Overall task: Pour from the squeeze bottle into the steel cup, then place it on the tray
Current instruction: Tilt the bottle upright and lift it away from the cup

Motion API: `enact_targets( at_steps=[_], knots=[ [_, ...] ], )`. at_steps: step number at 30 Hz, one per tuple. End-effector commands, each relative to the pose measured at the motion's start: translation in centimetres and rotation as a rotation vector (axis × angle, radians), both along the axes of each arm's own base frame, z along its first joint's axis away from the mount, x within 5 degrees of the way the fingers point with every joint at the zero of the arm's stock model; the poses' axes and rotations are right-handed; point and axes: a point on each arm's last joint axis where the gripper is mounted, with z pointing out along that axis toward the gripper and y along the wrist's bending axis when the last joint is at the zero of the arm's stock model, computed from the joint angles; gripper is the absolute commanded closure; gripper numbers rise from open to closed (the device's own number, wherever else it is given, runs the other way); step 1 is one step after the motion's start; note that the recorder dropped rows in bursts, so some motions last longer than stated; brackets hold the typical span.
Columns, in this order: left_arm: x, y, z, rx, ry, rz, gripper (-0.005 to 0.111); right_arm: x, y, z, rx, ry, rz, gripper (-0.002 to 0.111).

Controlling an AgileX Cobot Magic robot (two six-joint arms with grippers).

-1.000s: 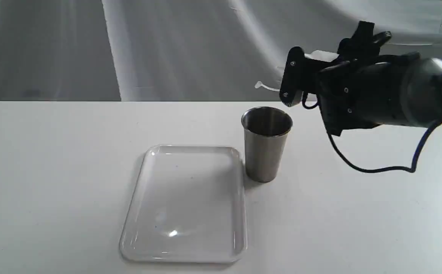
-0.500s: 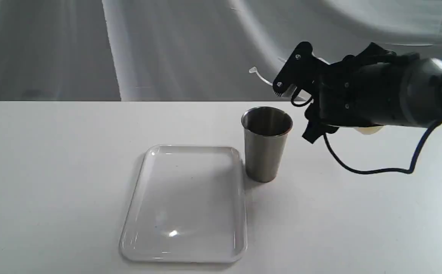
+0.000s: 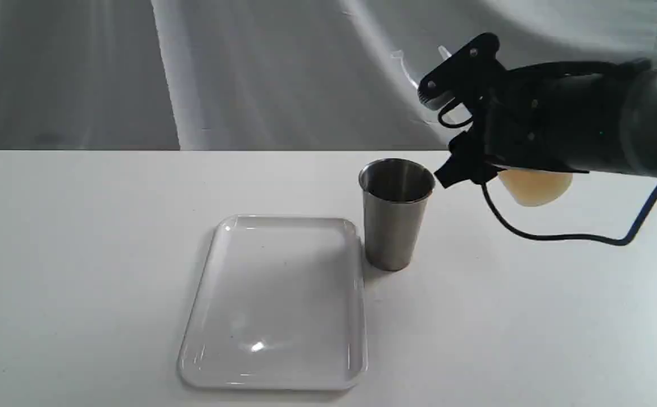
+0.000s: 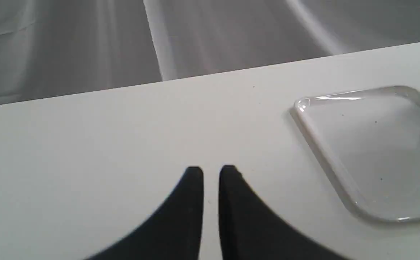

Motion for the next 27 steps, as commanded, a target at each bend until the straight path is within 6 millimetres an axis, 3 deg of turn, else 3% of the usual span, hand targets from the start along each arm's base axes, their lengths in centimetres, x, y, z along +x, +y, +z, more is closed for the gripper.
enact_targets(
  at_steps=[1, 9, 16, 27],
  knots=[
    [0.0, 0.0, -0.1, -0.002, -0.007, -0.003, 0.098, -0.6, -0.4, 2.2, 0.023, -0.059, -0.024, 0.07],
    [0.0, 0.0, -0.1, -0.002, -0.007, -0.003, 0.098, -1.4, -0.6, 4.2, 0.117, -0.122, -0.064, 0.07],
    [0.0, 0.0, -0.1, -0.002, -0.007, -0.003, 0.098, -1.9, -0.3, 4.3, 0.284, -0.126, -0.125, 0.07],
    [0.0, 0.0, -0.1, -0.002, -0.007, -0.003, 0.098, -2.3, 0.8, 4.5, 0.459, -0.131, -0.071, 0.07]
  ],
)
